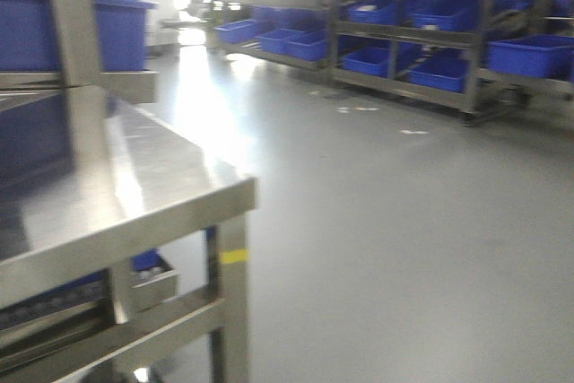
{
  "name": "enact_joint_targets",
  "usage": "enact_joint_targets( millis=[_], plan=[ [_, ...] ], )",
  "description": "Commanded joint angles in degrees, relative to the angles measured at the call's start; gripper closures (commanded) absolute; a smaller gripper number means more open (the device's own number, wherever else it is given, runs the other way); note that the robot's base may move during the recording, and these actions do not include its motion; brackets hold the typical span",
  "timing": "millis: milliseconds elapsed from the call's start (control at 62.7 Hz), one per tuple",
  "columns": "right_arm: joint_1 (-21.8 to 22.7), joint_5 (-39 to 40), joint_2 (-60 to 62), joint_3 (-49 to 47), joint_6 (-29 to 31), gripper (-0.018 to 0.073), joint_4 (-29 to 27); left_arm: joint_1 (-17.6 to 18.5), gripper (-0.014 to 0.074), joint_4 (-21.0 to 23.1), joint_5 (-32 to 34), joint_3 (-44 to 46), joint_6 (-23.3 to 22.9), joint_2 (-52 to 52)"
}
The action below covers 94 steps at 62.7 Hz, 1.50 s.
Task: Pick and sort blue part to right shelf
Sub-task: 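Drive the base across the floor to the rack of blue bins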
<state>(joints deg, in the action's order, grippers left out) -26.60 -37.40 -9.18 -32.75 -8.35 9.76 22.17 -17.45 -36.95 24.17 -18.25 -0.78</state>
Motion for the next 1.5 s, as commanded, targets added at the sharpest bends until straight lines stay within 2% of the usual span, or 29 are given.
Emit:
enact_joint_targets(
  millis=[0,1482],
  plan=[
    [-0.04,5.24,-0.77,-1.7,0.67,0.0218,0.88,0.12,0.0263,-0.8,4.72,1.48,-0.29,-0.95],
    [0.02,5.16,-0.75,-1.7,0.67,0.0218,0.88,0.22,0.0263,-0.8,4.72,1.48,-0.29,-1.17]
  ],
)
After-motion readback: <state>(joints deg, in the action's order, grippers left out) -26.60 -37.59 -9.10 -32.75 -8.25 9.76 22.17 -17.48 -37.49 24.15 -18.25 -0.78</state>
